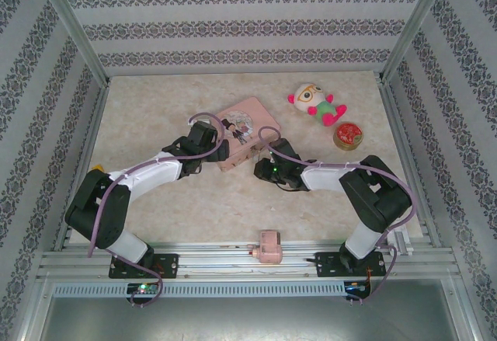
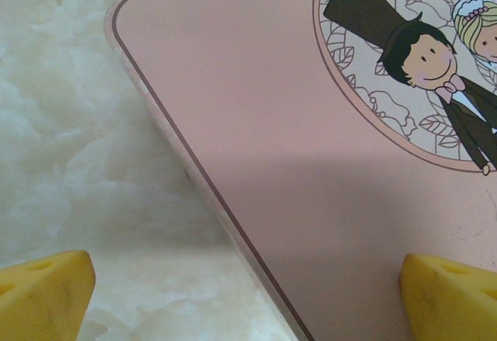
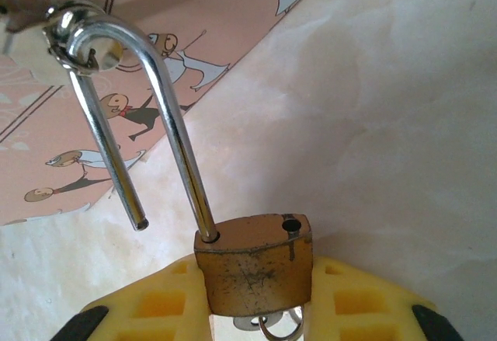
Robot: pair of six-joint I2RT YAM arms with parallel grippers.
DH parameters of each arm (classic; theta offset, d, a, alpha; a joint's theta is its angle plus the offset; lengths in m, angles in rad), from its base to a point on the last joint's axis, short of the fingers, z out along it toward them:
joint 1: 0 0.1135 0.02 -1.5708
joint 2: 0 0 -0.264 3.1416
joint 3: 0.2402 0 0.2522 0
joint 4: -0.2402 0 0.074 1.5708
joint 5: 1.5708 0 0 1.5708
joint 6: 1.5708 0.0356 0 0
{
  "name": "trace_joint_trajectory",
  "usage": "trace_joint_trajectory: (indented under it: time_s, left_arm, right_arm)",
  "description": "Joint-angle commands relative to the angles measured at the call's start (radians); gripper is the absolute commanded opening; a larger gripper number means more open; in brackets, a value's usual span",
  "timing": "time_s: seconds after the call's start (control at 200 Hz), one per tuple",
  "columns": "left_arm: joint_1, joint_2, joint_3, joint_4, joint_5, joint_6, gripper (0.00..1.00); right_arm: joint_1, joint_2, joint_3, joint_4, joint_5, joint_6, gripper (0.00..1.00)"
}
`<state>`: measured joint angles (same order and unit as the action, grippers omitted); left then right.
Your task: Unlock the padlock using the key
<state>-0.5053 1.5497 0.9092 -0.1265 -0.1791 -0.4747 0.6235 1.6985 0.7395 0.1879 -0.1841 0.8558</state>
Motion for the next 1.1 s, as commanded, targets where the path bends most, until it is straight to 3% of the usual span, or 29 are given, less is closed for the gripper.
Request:
trace_joint_trajectory:
  time_s: [0.0, 1.094]
  left_arm:
    - [-0.010, 0.023, -0.020, -0.101, -0.053, 0.009, 0.99]
    - [-0.009, 0.011, -0.037, -0.127, -0.073, 0.015, 0.99]
  right_arm:
    - [0.005, 0.080, -0.015, 0.177, -0.070, 0.061, 0.00]
    - [-0.021, 0.123, -0.098, 0.417, -0.044, 0.242, 0.00]
